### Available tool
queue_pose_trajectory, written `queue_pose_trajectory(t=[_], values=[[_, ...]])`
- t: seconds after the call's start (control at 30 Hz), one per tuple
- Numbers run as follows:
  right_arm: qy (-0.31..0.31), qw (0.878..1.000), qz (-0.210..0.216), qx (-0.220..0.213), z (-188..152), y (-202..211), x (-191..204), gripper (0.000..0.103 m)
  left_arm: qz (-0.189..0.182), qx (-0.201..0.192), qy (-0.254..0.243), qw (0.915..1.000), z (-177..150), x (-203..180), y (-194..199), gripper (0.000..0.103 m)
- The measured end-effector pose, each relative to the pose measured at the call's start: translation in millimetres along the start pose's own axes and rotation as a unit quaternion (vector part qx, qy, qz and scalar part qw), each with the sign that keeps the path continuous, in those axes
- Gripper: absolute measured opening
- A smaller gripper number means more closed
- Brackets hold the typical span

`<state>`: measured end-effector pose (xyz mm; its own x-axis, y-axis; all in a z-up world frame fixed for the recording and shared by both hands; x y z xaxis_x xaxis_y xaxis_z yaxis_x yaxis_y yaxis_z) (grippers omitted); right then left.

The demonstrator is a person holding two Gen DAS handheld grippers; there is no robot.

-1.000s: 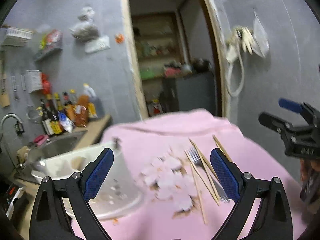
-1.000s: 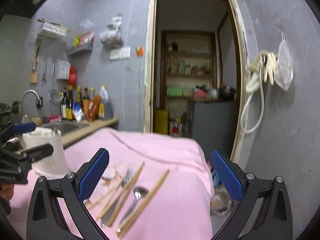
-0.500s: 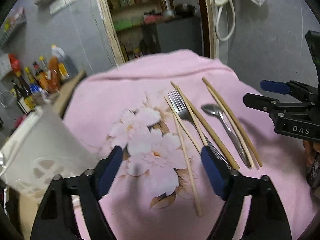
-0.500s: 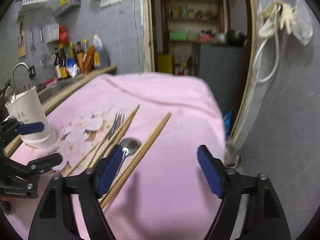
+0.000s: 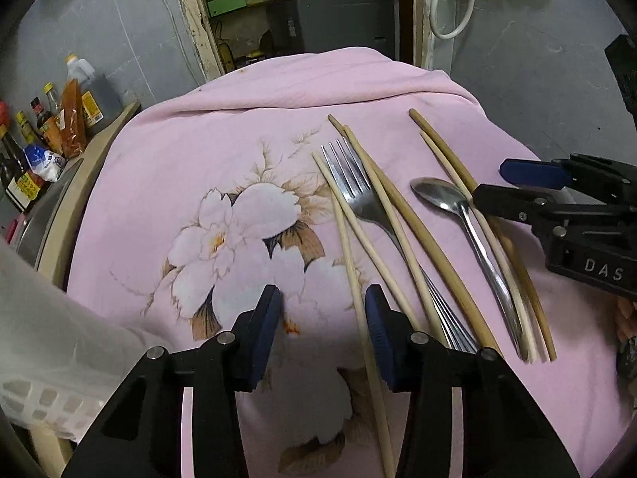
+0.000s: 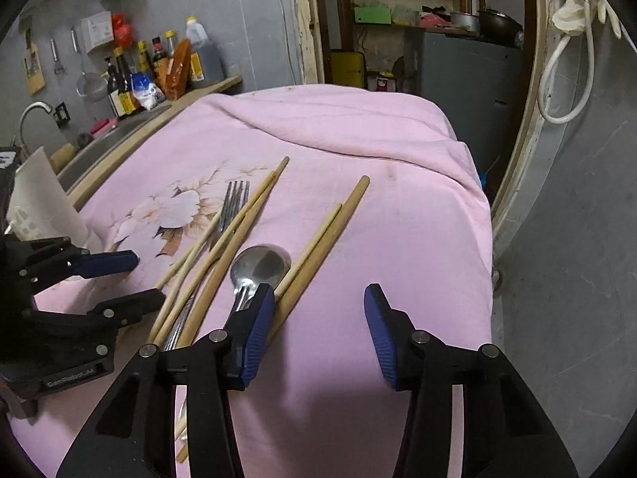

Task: Organize utensils
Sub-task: 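Move the left tool to a chopstick while the right tool grasps another wooden chopstick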

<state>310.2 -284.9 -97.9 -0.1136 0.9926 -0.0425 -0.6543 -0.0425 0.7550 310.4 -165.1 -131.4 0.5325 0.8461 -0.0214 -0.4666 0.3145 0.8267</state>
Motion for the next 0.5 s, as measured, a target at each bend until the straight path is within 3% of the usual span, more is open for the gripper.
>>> queue_pose_trajectory(t=[0.13,0.5], values=[[0.004,1.000,-0.008,0.006,8.2,-5.5,-1.0,0.034,0.007,0.003,0.015,0.9999,8.2,9.1,-3.8,0.028],[-0.011,0.998,0.005,0.054,27.8,-37.6,-3.6,0.021,0.008,0.041,0.024,0.9988,33.9,18.7,-21.6,0.028]])
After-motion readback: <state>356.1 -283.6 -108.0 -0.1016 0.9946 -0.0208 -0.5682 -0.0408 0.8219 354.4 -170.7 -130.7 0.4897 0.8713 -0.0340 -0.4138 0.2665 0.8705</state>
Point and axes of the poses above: each gripper's, at about its wrist camera, not at the fingertips, and y roughly against the way its jaws point, x to its left, z to its top, the point moved 9 cm from there along -y, roughly the way its jaws point, and after that the axes turned 9 degrees about -z, right-handed, at the moved point
